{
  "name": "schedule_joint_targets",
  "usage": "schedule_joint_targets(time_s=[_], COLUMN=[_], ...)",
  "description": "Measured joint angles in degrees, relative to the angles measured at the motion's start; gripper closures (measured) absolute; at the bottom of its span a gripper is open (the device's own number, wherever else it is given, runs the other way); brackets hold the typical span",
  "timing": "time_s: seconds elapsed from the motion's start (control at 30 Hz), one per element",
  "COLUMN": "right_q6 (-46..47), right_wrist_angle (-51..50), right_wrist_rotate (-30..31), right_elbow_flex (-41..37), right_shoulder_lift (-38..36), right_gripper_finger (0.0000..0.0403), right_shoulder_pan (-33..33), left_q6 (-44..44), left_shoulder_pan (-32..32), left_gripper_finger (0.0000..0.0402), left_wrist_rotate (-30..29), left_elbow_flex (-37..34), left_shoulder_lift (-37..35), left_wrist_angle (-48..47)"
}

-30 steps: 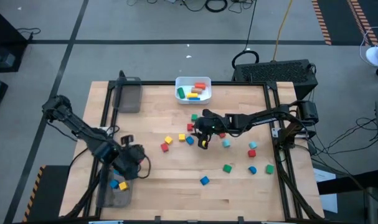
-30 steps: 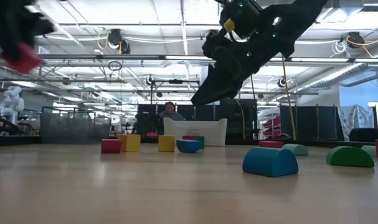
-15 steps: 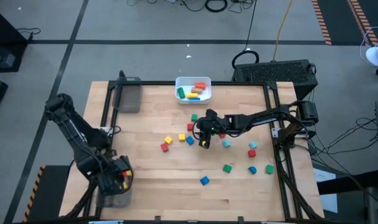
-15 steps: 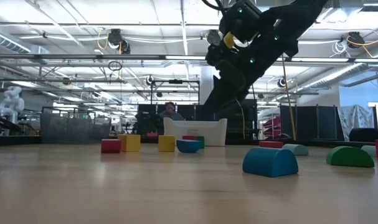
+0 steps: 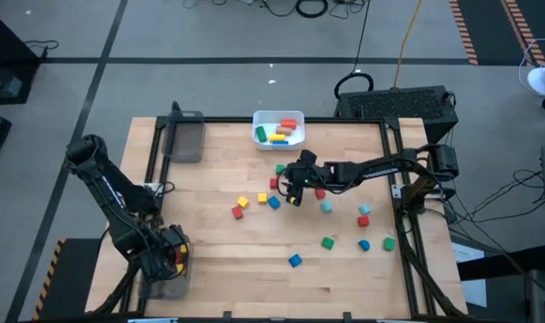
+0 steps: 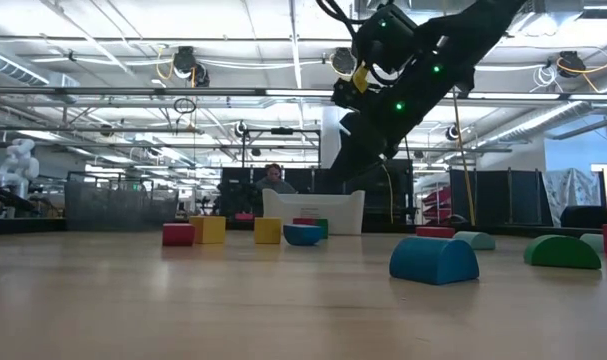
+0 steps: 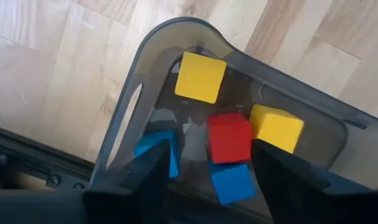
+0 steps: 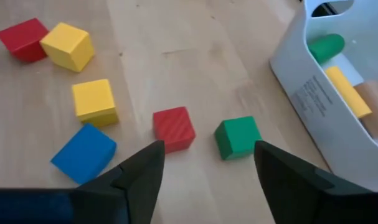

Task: Sort blocks by size
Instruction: Put the green square block into the bottom black bin

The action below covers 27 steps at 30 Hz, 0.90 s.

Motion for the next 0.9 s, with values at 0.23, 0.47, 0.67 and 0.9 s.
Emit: schedule_joint_targets(time_s=[0.23, 0.47, 0.67, 0.9], right_q6=[-2.1, -6.1, -10.0, -10.1], right_wrist_angle=[0.0, 2.3, 8.1, 13.9], right_wrist_rotate=[0.0, -7.6, -9.1, -8.4], right_elbow_flex=[0.0, 0.0, 0.0, 0.0], right_shoulder_lift=[0.0, 1.6, 8.3, 13.5], right_gripper_finger=[0.0154, 0.0154, 0.0154, 0.0154], right_shoulder_pan=[-2.9, -7.7, -9.0, -9.6], left_q6=[0.7, 6.1, 11.6, 15.6], left_shoulder_pan=[0.1, 1.9, 4.0, 5.2], left_gripper_finger=[0.0154, 0.0154, 0.0153, 0.0153], left_wrist_rotate=[-0.7, -7.2, -10.4, -15.5], left_elbow_flex=[0.0, 0.3, 3.0, 4.5], left_shoulder_lift=[0.0, 0.0, -0.3, -0.6], left_wrist_angle=[-0.6, -0.6, -0.7, -1.2])
